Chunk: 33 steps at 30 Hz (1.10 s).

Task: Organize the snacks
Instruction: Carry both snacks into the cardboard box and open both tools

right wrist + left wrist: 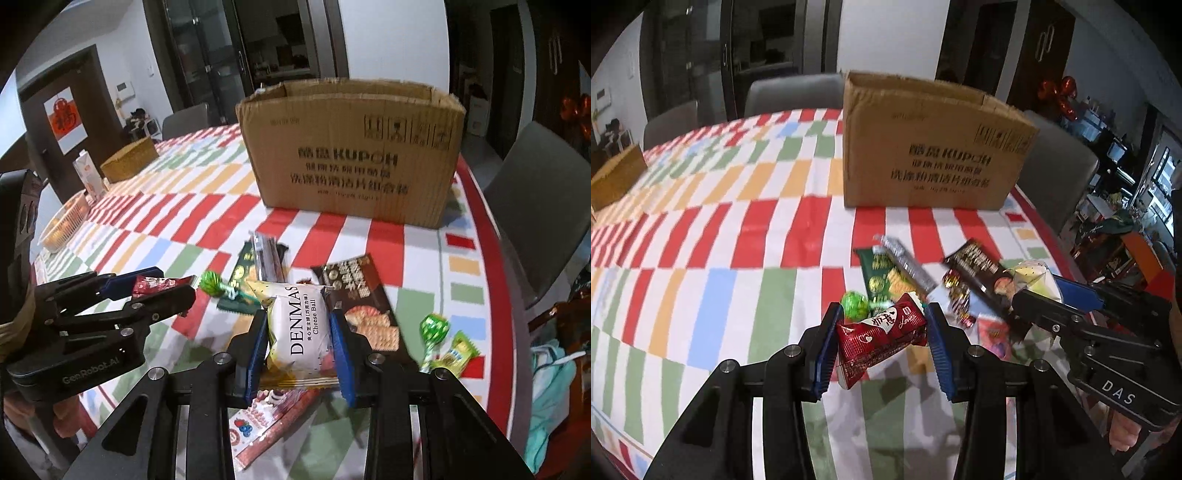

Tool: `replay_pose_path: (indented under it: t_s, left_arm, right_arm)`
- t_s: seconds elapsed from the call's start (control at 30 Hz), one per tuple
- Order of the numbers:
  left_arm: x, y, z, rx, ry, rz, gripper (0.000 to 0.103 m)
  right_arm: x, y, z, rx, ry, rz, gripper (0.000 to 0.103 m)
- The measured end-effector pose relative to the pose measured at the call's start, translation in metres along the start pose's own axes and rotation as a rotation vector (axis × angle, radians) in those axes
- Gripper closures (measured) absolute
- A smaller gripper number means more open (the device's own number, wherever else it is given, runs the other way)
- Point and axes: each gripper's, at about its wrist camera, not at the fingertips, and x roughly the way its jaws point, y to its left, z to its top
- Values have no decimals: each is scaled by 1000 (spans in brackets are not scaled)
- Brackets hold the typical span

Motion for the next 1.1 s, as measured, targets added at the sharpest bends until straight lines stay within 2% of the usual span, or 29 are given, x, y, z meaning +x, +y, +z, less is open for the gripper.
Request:
replay_pose_path:
  t_s: [0.53, 0.8, 1.1]
  left_arm:
    - [-44, -29, 54, 83, -183, 7, 58]
    - [-59, -43, 88, 123, -270, 19, 58]
    - [-67, -40, 129, 118, -330, 43, 58]
  right_arm:
    - [-45, -17, 39, 10, -167, -35, 69]
    - [-63, -26, 70, 16, -253, -42, 69]
    - [-75, -33, 116, -19, -328, -80, 68]
